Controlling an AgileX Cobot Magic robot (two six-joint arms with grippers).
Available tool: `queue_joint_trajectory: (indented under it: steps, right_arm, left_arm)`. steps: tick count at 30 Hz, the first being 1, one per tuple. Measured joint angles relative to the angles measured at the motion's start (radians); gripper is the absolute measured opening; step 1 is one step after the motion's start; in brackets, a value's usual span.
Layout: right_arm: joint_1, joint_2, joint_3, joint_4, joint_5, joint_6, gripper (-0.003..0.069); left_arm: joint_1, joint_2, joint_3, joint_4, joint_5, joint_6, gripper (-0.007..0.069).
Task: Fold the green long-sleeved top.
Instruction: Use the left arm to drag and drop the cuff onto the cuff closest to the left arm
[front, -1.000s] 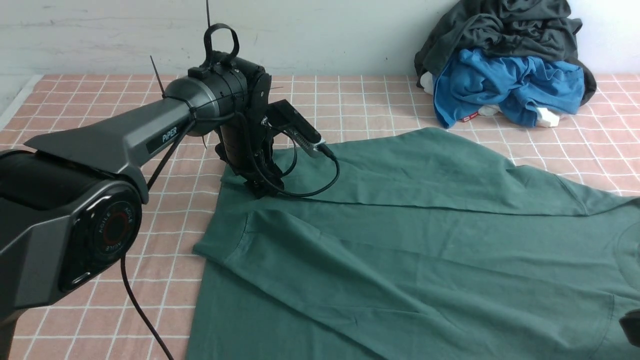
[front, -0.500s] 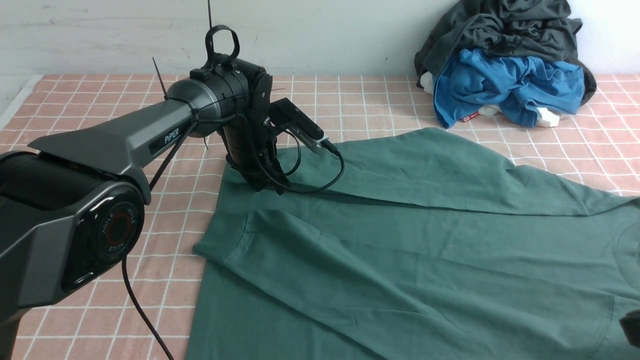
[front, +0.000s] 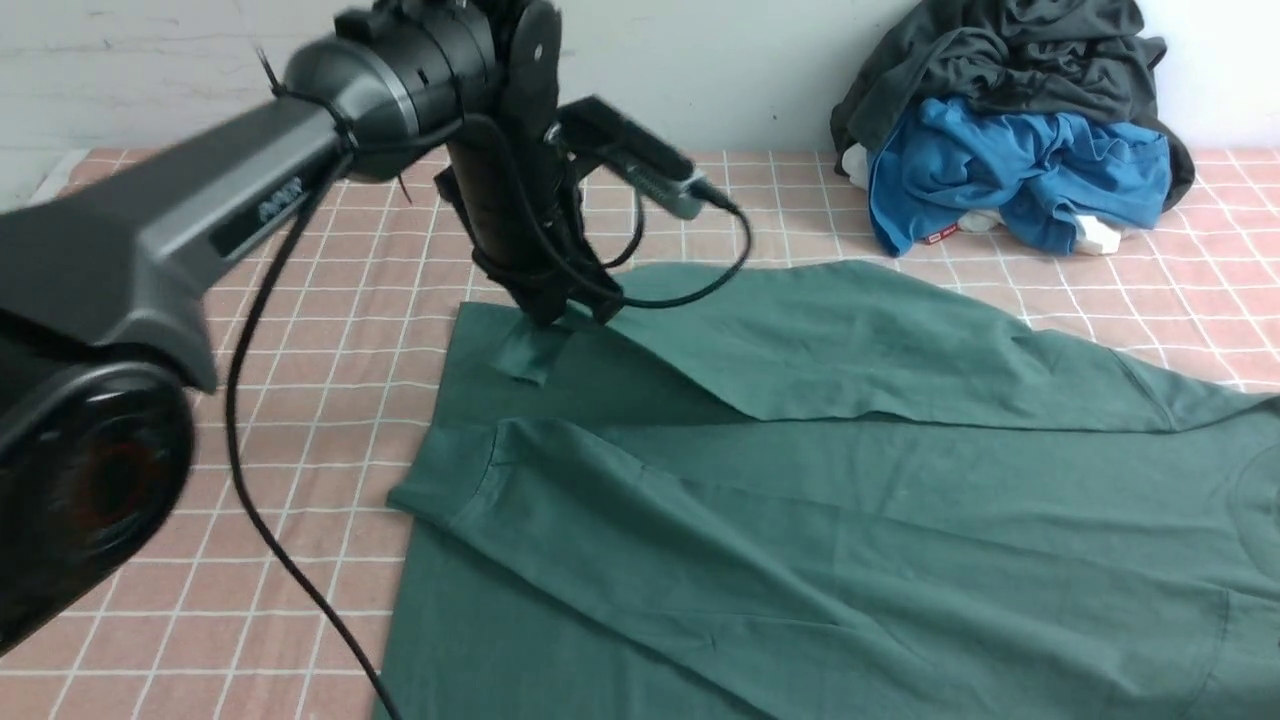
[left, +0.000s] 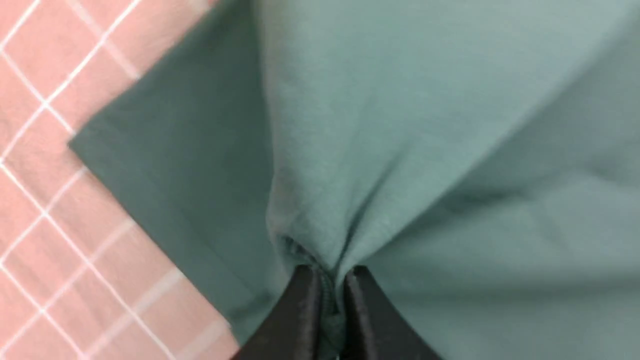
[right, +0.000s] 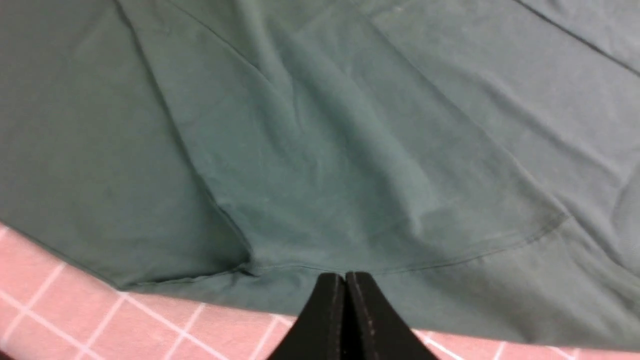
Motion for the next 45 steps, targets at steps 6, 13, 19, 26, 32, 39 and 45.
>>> queue_joint_trajectory:
  steps: [6,13,19,26,32,39,45]
  right_arm:
    - [0.027,-0.054,0.000,0.001,0.017,0.017,-0.0014]
    - [0.093,-0.138,0.000,-0.030,0.028,0.017,-0.0014]
    - [0.100,-0.144,0.000,-0.044,0.069,0.017,-0.0014]
    - [0.100,-0.144,0.000,-0.044,0.074,0.019,-0.0008]
    - [0.100,-0.144,0.000,-0.044,0.069,0.020,0.0016]
    - [0.100,-0.143,0.000,-0.044,0.046,0.020,0.0062]
    - [0.100,-0.143,0.000,-0.044,0.045,0.020,0.0118]
  left_arm:
    - [-0.126,-0.183,0.314,0.061,0.013,-0.071,0.0024]
    - [-0.127,-0.207,0.438,0.083,0.018,-0.117,0.0024]
    - [-0.127,-0.198,0.439,0.053,0.017,-0.123,0.0024]
    - [-0.127,-0.166,0.439,0.036,0.017,-0.108,0.0125]
    - [-0.127,-0.156,0.440,-0.107,0.016,-0.069,0.0416]
    - [-0.153,-0.240,0.484,-0.157,0.003,-0.047,0.0517]
    - [-0.269,-0.452,0.737,-0.076,-0.003,0.011,0.0467]
